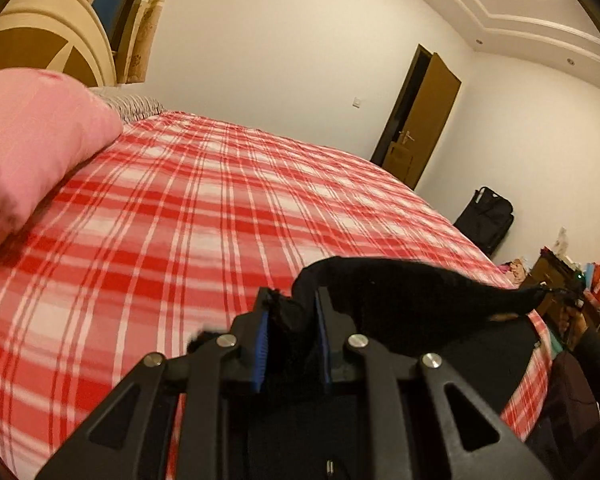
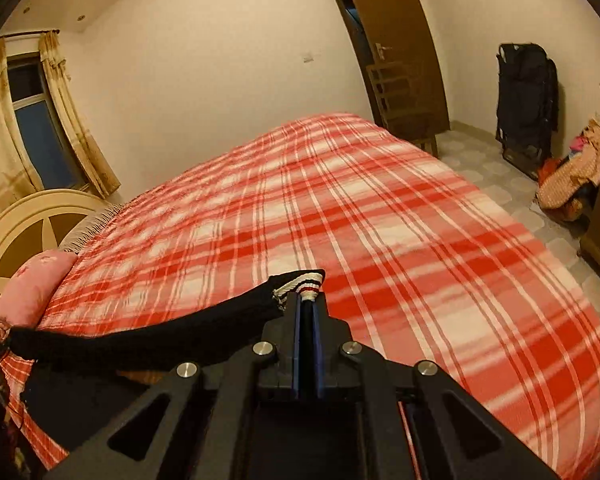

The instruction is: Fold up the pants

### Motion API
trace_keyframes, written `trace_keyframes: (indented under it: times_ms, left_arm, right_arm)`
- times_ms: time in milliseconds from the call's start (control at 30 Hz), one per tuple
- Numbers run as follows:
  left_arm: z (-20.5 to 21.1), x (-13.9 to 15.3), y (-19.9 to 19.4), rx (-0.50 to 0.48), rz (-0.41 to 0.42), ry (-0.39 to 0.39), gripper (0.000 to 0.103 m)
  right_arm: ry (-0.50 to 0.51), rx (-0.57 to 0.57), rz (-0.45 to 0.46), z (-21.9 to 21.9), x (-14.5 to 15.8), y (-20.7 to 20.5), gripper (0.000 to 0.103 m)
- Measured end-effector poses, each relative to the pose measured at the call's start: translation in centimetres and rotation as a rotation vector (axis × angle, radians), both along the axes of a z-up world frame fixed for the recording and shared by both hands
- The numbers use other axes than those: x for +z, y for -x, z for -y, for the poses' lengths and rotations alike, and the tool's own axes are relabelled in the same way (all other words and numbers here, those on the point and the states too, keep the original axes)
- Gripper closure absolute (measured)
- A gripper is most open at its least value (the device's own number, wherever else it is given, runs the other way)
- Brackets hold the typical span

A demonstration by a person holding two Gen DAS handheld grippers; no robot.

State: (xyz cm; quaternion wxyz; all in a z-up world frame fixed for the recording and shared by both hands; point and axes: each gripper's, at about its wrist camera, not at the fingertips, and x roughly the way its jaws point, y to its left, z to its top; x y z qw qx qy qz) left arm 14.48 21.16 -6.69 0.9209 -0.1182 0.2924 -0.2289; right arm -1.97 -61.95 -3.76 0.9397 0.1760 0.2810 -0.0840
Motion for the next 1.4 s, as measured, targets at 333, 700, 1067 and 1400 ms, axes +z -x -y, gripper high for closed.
trace_keyframes:
  times_ms: [333, 700, 1067, 1400]
  left_arm:
    - [0.3, -5.2, 4.7, -0.044, -0.055, -0.128, 0.082]
    - [0.8, -5.4, 5.8, -0.069, -0.011, -0.205, 0.082]
    - [0.7, -5.1, 6.1, -0.062, 0.03, -0.228, 0.082]
    - [0.4, -4.4, 6.2, -0.094, 0.054, -0.227, 0.083]
  right_arm:
    - [-0.016, -0.038, -0.207, -0.6, -5.3, 3.4, 0.098]
    - [0.317, -0.07, -0.248, -9.7, 1.9, 5.4, 0.068]
    - [0.749, 0.797, -0.269, -46.3, -7.1, -6.1, 0.054]
    - [0.804, 0.873, -0.284, -50.2, -9.9, -9.6, 0.091]
